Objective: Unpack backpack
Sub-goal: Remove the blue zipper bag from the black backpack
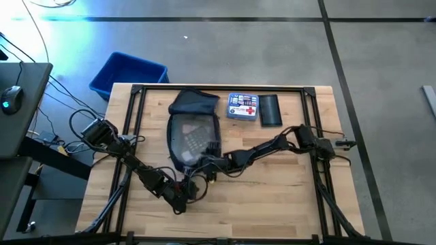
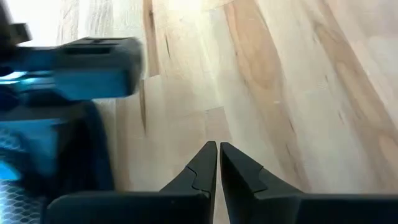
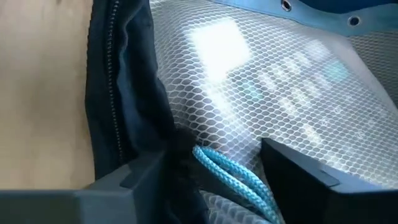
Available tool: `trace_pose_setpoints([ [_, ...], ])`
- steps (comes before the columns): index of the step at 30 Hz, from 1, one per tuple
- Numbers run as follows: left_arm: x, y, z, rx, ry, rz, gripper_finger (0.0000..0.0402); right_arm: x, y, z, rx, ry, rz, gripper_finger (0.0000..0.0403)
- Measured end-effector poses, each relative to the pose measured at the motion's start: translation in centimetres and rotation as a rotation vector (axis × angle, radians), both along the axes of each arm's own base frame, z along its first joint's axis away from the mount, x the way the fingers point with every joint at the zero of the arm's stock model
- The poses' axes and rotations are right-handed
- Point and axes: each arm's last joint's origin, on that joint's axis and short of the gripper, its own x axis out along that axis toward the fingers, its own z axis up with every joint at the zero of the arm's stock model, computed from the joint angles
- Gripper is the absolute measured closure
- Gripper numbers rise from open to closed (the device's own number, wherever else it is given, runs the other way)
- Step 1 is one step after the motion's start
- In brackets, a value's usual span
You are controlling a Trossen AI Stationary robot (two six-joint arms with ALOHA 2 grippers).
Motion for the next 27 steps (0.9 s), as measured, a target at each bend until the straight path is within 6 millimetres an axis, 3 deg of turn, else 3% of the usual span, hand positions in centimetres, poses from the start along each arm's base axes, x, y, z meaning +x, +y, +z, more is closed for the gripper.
trace_pose_setpoints([
  [4,-0.1,0.0,0.0,0.008,0.002,0.002,0.0401,-0.1,-1.1,0.0,-0.001,0.035,-0.02,0.0277],
  [7,-0.3,-0.1,0.0,0.034,-0.008,0.004,0.0401,-0.4,-1.1,-0.2,-0.008,0.076,-0.017,0.0356],
  [9,-0.4,-0.3,0.0,0.059,-0.018,0.003,0.0401,-0.5,-1.0,-0.3,-0.007,0.085,-0.011,0.0389],
  [14,-0.9,-0.7,0.1,0.148,-0.047,0.013,0.0401,-0.2,0.1,0.4,-0.032,0.101,0.02,0.0401],
  [20,-1.2,-1.2,0.9,0.262,-0.097,0.052,0.0401,0.8,2.3,3.2,-0.121,0.079,0.035,0.0403],
  [27,-1.5,-1.5,1.0,0.297,-0.112,0.058,0.0401,0.3,4.2,6.3,-0.264,0.027,-0.018,0.0403],
])
